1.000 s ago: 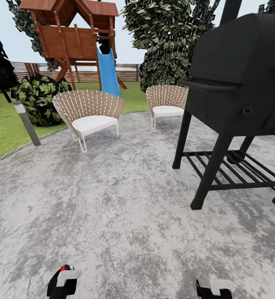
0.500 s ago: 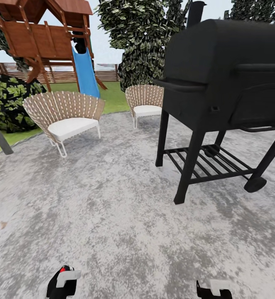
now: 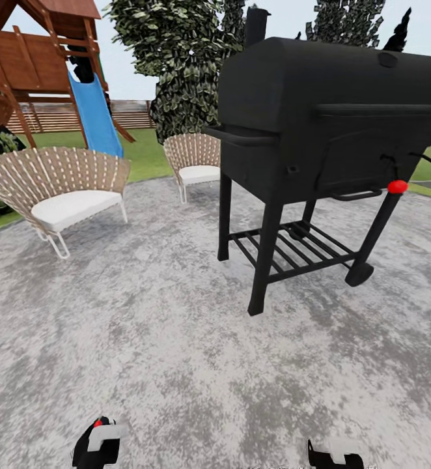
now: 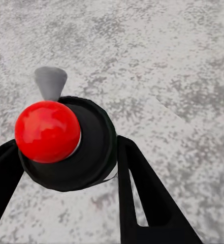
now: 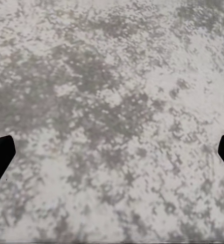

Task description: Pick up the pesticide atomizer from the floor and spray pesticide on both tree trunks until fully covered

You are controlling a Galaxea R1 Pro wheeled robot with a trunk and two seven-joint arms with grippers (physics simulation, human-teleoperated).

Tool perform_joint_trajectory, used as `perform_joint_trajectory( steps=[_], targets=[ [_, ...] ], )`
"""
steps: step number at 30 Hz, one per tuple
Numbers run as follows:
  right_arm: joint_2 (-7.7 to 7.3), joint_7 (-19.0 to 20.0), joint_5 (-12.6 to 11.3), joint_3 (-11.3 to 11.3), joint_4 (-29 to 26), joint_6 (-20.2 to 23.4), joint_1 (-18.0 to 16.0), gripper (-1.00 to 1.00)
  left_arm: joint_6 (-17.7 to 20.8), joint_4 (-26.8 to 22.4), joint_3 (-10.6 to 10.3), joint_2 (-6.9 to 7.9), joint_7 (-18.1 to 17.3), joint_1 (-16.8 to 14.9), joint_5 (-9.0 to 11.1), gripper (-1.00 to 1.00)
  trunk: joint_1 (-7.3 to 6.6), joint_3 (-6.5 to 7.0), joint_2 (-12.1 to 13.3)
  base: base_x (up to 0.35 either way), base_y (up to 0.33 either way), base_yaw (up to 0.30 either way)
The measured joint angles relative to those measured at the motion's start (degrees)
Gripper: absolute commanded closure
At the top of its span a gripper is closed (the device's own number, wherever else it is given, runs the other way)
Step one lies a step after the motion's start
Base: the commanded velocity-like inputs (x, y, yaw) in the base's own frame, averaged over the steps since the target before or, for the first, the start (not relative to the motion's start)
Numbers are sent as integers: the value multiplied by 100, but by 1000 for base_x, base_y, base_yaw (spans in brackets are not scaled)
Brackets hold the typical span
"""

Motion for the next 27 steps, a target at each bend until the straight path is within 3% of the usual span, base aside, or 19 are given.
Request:
perform_joint_trajectory(
  steps=[27],
  targets=[
    [0,0,0,1,2,0,0,-100,4,0,0,9,0,0,0,100,0,0,0,0,0,-295]
  ],
)
